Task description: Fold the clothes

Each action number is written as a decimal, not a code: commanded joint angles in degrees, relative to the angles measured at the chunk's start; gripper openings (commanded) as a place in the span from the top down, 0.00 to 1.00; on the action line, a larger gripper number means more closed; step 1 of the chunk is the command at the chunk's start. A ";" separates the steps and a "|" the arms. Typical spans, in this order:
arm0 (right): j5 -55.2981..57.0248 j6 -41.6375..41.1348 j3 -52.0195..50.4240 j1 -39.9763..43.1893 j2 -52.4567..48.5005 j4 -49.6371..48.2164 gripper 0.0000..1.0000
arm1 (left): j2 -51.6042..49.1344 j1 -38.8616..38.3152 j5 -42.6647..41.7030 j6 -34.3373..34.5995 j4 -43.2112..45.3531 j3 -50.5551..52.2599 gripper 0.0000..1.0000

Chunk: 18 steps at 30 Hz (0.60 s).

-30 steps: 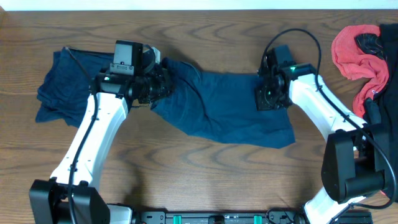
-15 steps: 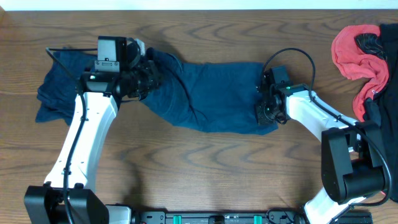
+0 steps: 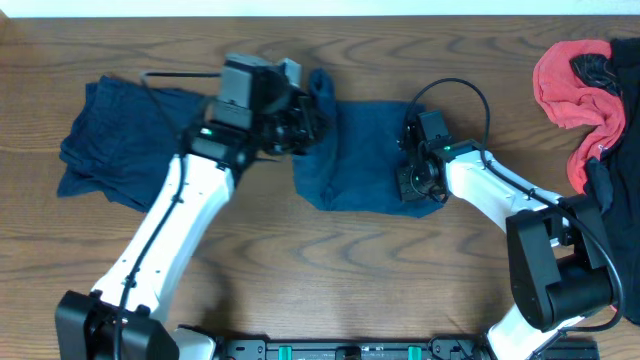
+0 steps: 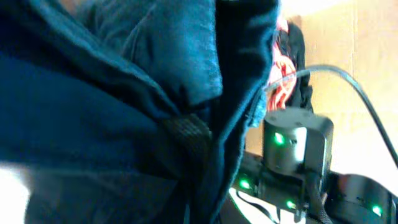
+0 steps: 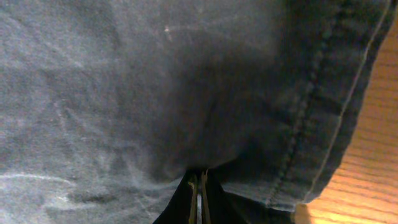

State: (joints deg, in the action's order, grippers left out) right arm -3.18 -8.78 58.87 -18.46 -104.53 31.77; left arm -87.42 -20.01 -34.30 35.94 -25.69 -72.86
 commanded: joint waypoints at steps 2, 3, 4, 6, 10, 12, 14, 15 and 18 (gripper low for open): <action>-1.51 -1.46 -1.53 -1.07 -1.55 0.44 0.96 | 0.57 -5.27 6.19 3.87 0.96 -2.03 0.94; -1.49 -1.46 -1.53 -1.07 -1.55 0.46 0.97 | 0.35 -6.43 7.08 3.87 1.53 -2.01 0.94; -1.49 -1.46 -1.53 -1.07 -1.55 0.48 0.96 | 0.15 -7.32 7.43 4.09 2.32 -2.01 0.94; -1.33 -1.46 -1.53 -1.07 -1.55 0.52 0.96 | -0.33 -9.05 8.11 5.90 4.26 -2.01 0.94; -1.33 -1.46 -1.53 -1.07 -1.55 0.79 0.97 | -1.49 -11.54 10.78 9.64 8.17 -2.01 0.94; -1.36 -1.46 -1.53 -1.11 -1.55 1.01 0.97 | -2.14 -12.61 13.55 12.24 8.55 -2.01 0.94; -1.33 -1.46 -1.53 -1.11 -1.55 1.07 0.97 | -2.82 -13.38 14.58 12.83 8.90 -2.01 0.93; -1.33 -1.46 -1.53 -1.11 -1.55 1.07 0.97 | -3.19 -13.68 14.49 12.85 9.07 -2.01 0.91; -1.33 -1.46 -1.53 -1.11 -1.55 1.20 0.97 | -3.91 -14.47 14.47 12.83 9.84 -2.01 0.87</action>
State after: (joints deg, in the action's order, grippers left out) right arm -3.18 -9.21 58.85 -18.63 -104.51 32.05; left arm -90.43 -33.65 -20.93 47.07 -16.78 -72.88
